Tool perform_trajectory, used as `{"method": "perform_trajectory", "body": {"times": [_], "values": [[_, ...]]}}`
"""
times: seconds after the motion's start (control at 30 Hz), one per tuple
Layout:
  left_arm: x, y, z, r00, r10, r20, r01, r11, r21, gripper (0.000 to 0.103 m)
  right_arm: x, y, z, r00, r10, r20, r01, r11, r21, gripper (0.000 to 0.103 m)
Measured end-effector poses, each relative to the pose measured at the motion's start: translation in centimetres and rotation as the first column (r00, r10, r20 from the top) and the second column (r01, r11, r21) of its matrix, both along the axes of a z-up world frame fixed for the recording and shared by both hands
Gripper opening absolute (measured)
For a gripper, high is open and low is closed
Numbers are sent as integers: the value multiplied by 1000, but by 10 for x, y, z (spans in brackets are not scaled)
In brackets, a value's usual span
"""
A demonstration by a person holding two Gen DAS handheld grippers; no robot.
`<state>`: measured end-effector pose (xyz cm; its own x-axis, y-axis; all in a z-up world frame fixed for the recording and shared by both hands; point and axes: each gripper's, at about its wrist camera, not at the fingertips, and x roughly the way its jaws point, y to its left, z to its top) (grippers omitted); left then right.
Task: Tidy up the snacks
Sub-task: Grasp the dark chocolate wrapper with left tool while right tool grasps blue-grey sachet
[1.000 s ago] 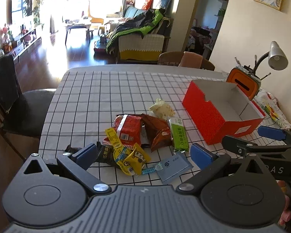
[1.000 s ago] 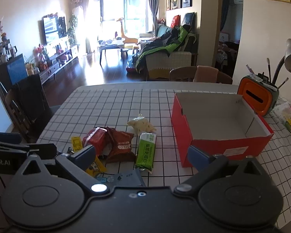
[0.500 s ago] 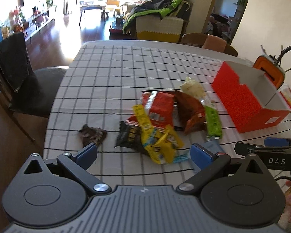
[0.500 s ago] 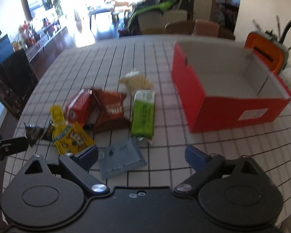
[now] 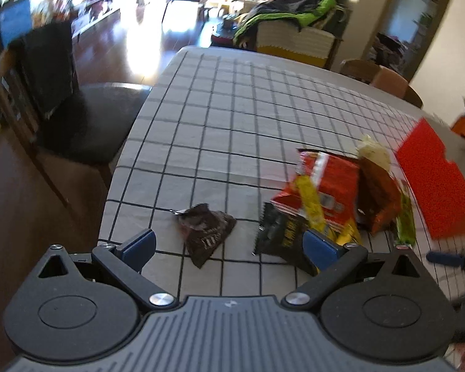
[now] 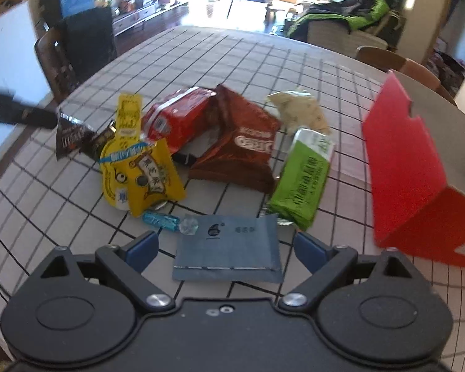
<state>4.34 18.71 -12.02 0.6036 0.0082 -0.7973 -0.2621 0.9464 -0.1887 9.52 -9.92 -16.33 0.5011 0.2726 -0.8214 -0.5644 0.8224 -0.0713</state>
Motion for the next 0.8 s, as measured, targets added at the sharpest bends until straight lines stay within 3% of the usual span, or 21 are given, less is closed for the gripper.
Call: {"method": "perform_trajectory", "body": {"times": [0.1, 0.33, 0.47, 0.6, 0.7, 0.8], "values": [[14, 17, -11, 998, 57, -35, -59, 997, -50, 91, 0, 3, -5, 1000, 11, -1, -11, 1000, -16, 95], [36, 32, -30, 993, 93, -77, -101, 989, -106, 86, 5, 11, -17, 1000, 24, -1, -24, 999, -27, 97], [45, 35, -38, 989, 111, -100, -121, 988, -100, 81, 9, 7, -23, 1000, 3, -13, -3, 999, -38, 96], [49, 36, -44, 986, 114, -122, -127, 987, -102, 68, 10, 2, -28, 1000, -7, -29, 6, 1000, -24, 91], [51, 35, -45, 987, 109, -122, -122, 987, -106, 66, 12, 0, -27, 999, -4, -43, 4, 1000, -3, 83], [51, 36, -46, 986, 106, -128, -122, 985, -119, 64, 10, -1, -26, 999, -5, -45, 5, 1000, -1, 82]]}}
